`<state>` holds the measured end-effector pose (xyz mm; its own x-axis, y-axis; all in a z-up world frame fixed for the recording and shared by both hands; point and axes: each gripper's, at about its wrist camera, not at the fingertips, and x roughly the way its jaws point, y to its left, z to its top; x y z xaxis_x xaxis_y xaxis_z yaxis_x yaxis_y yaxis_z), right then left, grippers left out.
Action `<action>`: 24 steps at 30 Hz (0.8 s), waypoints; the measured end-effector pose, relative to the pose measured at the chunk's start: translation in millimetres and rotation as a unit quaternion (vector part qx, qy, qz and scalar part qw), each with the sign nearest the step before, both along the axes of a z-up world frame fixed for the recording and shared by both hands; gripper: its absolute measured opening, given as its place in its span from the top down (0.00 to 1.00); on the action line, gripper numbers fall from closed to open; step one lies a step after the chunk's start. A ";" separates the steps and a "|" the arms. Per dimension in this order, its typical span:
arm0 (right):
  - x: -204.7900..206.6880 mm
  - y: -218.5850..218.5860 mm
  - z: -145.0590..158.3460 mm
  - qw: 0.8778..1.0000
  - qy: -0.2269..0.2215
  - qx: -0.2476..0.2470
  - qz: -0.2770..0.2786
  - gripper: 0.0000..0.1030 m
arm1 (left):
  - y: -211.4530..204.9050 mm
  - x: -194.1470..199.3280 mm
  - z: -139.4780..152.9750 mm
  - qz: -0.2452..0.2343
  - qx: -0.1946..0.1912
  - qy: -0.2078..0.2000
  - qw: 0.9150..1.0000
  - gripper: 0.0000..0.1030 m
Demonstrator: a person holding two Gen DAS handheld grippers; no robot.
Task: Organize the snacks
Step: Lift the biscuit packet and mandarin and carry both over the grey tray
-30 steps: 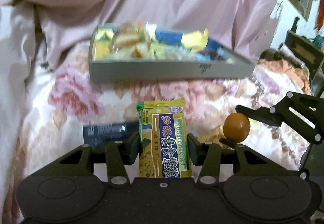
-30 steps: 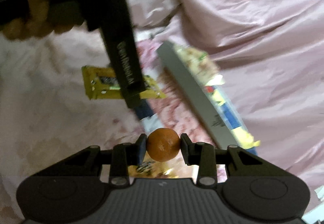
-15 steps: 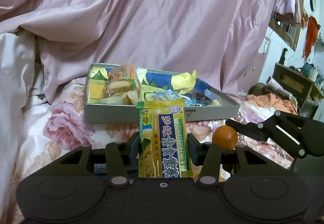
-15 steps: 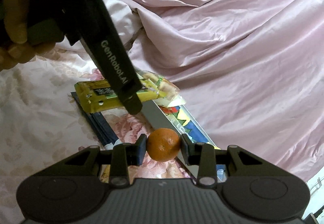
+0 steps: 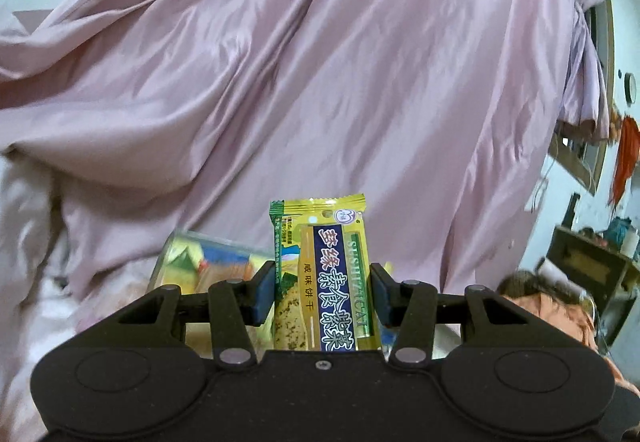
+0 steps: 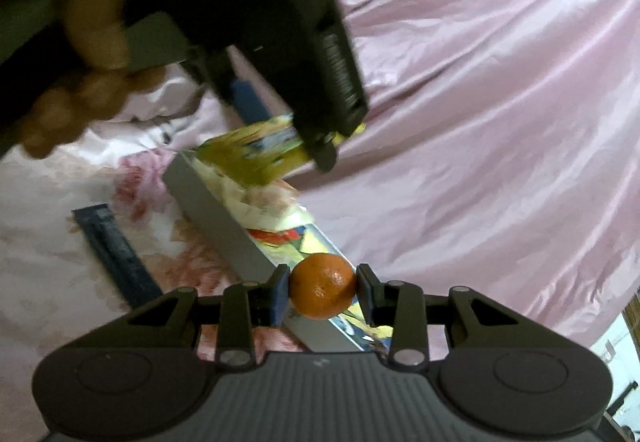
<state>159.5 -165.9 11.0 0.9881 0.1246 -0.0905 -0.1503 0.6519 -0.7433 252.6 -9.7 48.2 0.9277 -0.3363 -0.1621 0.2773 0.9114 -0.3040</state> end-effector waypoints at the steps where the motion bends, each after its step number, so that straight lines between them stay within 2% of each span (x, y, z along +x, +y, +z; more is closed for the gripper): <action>1: 2.4 -2.6 0.0 1.000 -0.002 0.003 -0.005 0.61 | -2.5 4.3 0.4 0.001 -0.002 -0.004 1.000 0.51; 8: 32.2 -16.4 2.8 0.998 -0.018 0.030 -0.046 0.61 | -20.6 42.0 -9.8 0.003 -0.018 -0.007 1.000 0.51; 11: 49.5 -23.7 3.9 0.996 -0.018 0.053 -0.071 0.61 | -30.1 49.5 -18.0 0.005 -0.001 -0.022 1.000 0.51; 16: 68.4 -34.7 4.6 0.992 -0.007 0.083 -0.097 0.61 | -37.1 60.5 -31.3 0.002 0.010 -0.023 1.000 0.51; 17: 71.8 -35.5 4.5 0.991 0.019 0.092 -0.095 0.61 | -38.2 62.5 -32.9 0.000 0.013 -0.021 1.000 0.51; 24: 86.7 -38.0 1.7 0.987 0.047 0.119 -0.101 0.61 | -47.4 68.9 -40.4 -0.007 0.044 -0.010 0.999 0.51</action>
